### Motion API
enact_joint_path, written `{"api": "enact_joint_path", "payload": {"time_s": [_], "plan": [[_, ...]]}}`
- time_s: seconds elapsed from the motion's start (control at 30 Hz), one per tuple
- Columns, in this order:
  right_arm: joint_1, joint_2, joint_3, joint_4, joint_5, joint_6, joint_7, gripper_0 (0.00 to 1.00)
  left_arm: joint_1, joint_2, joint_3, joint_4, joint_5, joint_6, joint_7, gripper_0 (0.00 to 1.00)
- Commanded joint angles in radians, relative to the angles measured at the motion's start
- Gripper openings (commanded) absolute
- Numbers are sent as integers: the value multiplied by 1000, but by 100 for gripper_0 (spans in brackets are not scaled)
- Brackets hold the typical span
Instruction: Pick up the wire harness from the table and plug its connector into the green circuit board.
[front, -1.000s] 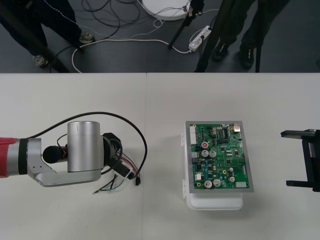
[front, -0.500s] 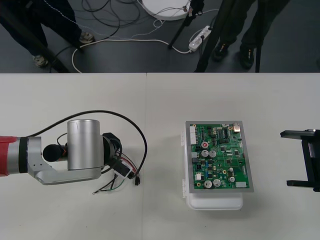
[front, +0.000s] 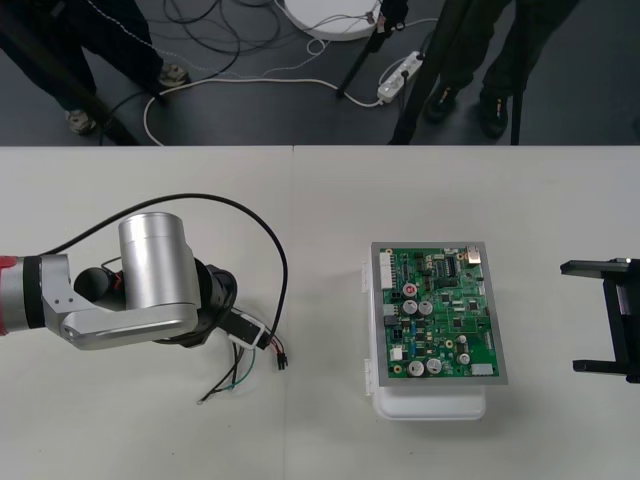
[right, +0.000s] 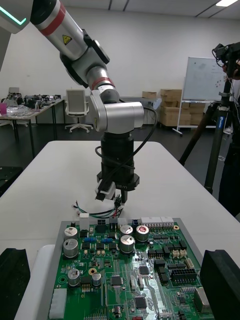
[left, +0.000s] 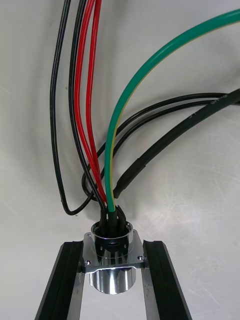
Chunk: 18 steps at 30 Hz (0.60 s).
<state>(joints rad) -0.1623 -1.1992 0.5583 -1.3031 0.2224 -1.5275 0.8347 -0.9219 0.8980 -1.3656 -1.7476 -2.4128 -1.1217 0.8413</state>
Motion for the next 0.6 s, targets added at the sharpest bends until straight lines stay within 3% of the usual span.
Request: {"api": "enact_joint_path", "payload": {"time_s": [0.03, 0.33, 0.6], "plan": [[-25, 6, 11, 5, -8, 4, -29, 100, -25, 75, 29, -9, 54, 76, 53, 0], [-25, 4, 11, 5, -8, 4, -29, 100, -9, 131, 74, -13, 175, 114, 36, 0], [-25, 4, 9, 5, -8, 4, -31, 100, 135, 179, 281, -21, 300, 102, -82, 0]]}}
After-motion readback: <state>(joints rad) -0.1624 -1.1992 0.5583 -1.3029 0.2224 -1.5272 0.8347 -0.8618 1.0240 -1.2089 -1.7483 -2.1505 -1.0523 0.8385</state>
